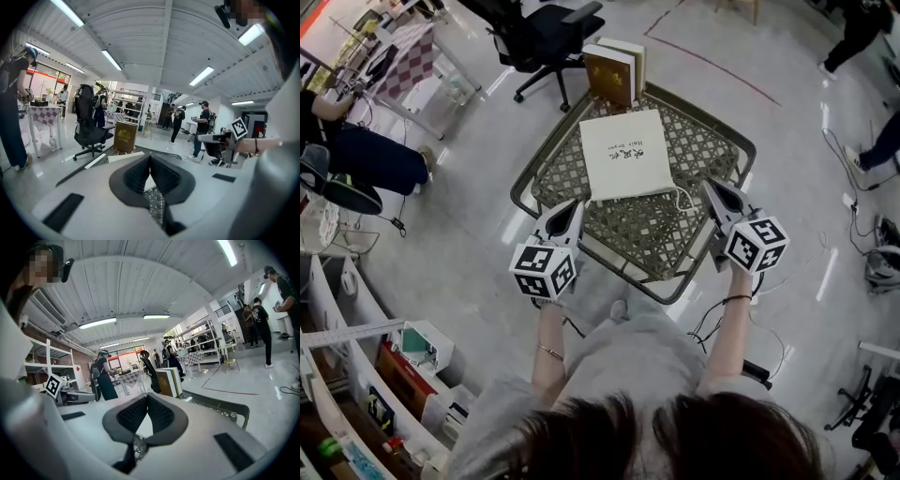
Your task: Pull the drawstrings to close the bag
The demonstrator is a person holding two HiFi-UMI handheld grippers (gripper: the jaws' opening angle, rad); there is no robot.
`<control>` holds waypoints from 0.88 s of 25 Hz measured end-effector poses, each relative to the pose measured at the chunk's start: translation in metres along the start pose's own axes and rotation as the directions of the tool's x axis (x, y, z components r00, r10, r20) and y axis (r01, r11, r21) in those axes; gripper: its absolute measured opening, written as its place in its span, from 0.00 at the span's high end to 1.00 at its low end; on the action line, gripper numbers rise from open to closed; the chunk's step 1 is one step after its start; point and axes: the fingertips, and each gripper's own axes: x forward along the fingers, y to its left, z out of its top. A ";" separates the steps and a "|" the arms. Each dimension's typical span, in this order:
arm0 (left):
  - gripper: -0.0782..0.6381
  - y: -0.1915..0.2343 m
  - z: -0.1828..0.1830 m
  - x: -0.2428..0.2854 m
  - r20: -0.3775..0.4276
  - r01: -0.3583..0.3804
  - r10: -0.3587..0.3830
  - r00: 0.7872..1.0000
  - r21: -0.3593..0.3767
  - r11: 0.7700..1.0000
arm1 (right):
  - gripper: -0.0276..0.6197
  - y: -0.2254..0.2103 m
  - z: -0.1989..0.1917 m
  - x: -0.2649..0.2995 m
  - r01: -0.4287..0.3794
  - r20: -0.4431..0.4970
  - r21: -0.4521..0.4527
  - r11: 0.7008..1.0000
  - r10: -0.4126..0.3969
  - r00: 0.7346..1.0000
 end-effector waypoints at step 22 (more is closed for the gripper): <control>0.86 0.053 -0.093 0.046 -0.300 -0.078 0.065 0.952 -0.035 0.996 | 0.92 -0.040 -0.091 0.069 -0.013 -0.249 0.093 0.996 0.036 0.968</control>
